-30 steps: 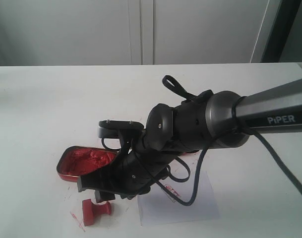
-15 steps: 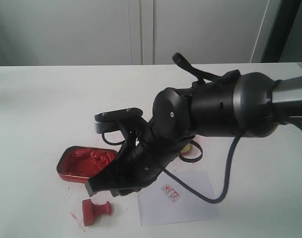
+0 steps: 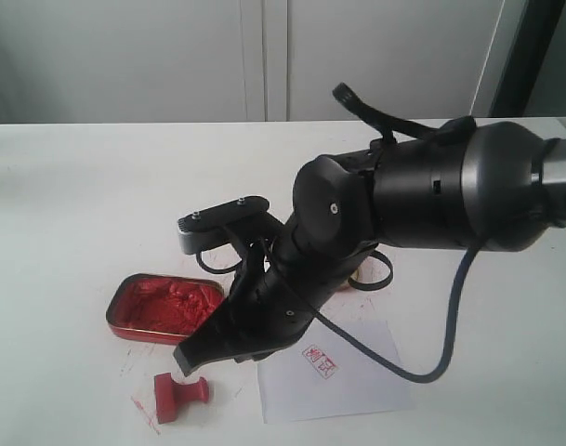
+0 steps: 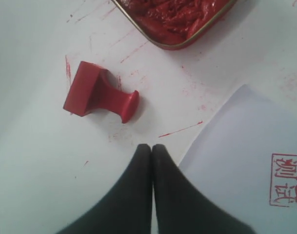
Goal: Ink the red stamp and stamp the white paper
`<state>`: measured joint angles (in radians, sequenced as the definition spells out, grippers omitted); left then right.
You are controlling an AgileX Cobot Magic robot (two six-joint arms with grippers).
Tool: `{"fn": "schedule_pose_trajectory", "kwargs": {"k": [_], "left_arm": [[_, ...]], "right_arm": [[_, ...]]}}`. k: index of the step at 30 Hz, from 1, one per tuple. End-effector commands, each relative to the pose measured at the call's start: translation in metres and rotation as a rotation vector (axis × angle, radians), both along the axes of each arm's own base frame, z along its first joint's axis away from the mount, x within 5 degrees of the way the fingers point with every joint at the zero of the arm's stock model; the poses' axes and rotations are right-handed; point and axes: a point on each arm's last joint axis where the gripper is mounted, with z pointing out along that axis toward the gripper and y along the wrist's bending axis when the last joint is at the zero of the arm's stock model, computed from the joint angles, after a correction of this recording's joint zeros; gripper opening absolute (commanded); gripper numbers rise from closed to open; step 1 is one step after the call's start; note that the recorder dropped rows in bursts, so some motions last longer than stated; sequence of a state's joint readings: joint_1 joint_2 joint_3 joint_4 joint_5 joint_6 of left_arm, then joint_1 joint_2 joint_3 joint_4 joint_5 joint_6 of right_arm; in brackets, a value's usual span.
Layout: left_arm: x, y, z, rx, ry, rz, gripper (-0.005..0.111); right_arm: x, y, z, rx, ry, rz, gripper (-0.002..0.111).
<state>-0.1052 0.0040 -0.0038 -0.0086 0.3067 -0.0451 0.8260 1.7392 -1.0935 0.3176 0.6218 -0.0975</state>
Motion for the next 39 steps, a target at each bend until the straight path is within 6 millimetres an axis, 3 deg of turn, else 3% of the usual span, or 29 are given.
{"fn": "schedule_pose_trajectory", "kwargs": {"k": [1, 9, 13, 25, 32, 39], "left_arm": [[0.0, 0.0, -0.001, -0.004, -0.001, 0.002, 0.0], [0.0, 0.0, -0.001, -0.004, -0.001, 0.002, 0.0], [0.0, 0.0, -0.001, -0.004, -0.001, 0.002, 0.0], [0.0, 0.0, -0.001, -0.004, -0.001, 0.002, 0.0], [0.0, 0.0, -0.001, -0.004, -0.001, 0.002, 0.0], [0.0, 0.0, -0.001, -0.004, -0.001, 0.002, 0.0]], "right_arm": [[-0.001, -0.002, 0.01, 0.014, -0.03, 0.01, 0.0], [0.003, -0.008, 0.018, 0.025, -0.052, -0.005, 0.0], [0.014, -0.019, 0.018, 0.032, -0.005, -0.125, 0.0], [0.056, -0.09, 0.022, -0.02, 0.062, -0.357, 0.0], [0.07, -0.141, 0.029, -0.075, 0.115, -0.575, 0.0], [0.074, -0.18, 0.027, -0.202, 0.152, -0.635, 0.0]]}}
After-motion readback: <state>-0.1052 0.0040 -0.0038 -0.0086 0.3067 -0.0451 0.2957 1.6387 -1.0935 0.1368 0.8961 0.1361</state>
